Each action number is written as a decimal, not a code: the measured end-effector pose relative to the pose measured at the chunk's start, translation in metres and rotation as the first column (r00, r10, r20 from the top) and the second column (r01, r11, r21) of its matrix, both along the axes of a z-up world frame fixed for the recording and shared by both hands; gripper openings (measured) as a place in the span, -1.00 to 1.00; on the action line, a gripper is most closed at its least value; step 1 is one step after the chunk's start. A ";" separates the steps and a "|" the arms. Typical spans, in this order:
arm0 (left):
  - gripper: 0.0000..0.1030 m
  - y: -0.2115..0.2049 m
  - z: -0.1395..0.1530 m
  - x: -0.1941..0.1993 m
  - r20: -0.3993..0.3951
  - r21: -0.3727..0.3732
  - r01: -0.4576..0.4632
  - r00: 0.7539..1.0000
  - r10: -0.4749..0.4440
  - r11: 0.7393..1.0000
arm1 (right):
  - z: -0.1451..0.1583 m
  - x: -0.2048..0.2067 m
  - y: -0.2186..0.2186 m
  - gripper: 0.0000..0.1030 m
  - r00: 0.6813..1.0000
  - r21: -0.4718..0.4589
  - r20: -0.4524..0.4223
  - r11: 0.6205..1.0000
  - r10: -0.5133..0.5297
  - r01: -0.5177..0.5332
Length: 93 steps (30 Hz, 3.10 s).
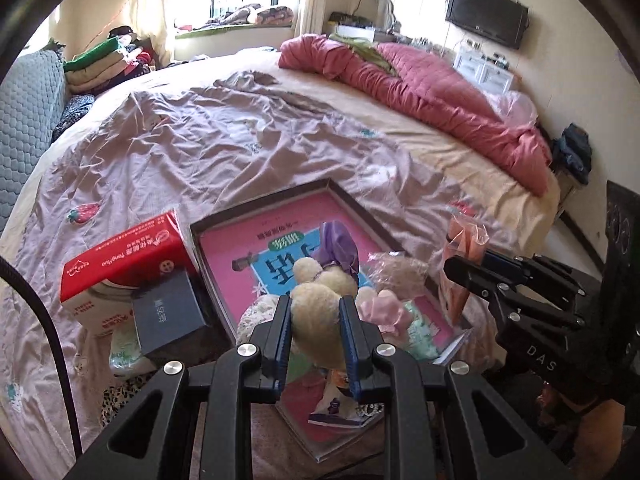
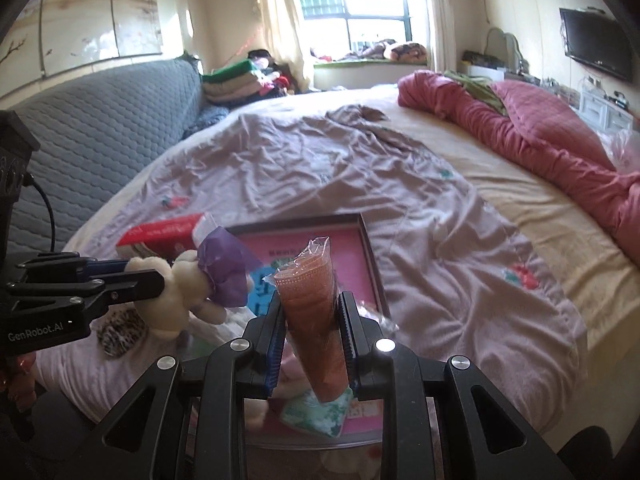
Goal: Organize soft objects
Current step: 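Carry the plush toy and pink tube over the pink tray, then open both tools to release the plush toy and tube into the tray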
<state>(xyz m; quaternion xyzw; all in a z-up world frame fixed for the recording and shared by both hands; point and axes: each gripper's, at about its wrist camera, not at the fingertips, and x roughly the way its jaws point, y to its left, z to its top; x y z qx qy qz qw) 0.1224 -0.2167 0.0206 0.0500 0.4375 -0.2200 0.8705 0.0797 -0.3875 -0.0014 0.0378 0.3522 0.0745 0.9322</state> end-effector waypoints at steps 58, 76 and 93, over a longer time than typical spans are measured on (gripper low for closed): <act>-0.54 -0.018 -0.049 0.022 -0.072 0.063 0.002 0.997 0.003 0.998 | -0.067 0.038 -0.006 -0.46 0.994 0.010 -0.107 1.000 -0.013 0.014; -0.54 -0.018 -0.052 0.024 -0.077 0.066 0.001 0.997 0.004 0.998 | -0.074 0.047 -0.006 -0.27 0.996 0.142 -0.093 0.990 0.016 -0.002; -0.52 -0.024 -0.056 0.028 -0.087 0.072 0.011 0.996 -0.005 0.997 | -0.069 0.038 -0.011 0.07 0.995 0.132 -0.098 0.991 -0.012 0.024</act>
